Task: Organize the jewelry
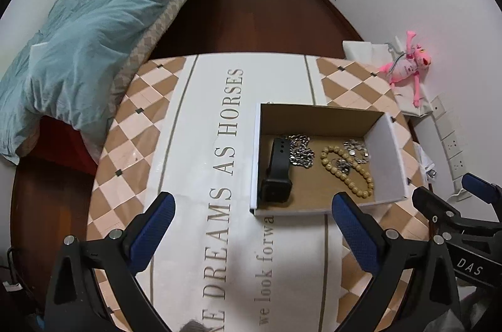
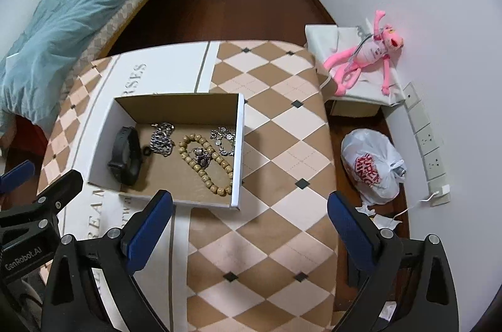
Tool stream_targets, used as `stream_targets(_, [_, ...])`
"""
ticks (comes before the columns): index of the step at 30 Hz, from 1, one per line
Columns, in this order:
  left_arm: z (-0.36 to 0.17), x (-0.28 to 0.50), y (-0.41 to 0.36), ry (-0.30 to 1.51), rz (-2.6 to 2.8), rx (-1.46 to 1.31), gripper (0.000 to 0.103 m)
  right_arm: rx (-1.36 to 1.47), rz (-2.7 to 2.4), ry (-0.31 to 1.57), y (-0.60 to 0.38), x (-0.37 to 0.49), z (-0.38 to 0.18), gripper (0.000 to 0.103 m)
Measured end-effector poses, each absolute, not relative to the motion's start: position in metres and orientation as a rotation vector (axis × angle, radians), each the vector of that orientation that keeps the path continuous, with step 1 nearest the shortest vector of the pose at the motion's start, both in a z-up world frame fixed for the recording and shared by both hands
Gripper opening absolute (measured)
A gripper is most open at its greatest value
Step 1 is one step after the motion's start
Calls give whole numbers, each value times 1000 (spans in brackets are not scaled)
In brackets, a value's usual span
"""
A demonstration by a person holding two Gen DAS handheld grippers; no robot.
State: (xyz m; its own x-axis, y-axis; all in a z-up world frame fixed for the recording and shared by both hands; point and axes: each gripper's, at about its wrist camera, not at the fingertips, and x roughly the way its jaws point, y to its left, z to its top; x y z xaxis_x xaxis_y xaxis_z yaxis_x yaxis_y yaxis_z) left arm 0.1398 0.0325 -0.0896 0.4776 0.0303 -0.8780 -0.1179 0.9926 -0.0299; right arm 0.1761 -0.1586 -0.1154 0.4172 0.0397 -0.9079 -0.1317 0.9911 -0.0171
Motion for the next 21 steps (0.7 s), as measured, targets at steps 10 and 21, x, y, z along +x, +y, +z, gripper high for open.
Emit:
stream_targets(10, [-17, 83, 28, 939, 83, -85, 102, -55, 103, 993, -168, 111, -36, 100])
stream_targets(21, [46, 27, 24, 829, 74, -80, 102, -61, 87, 843, -177, 49, 48, 103])
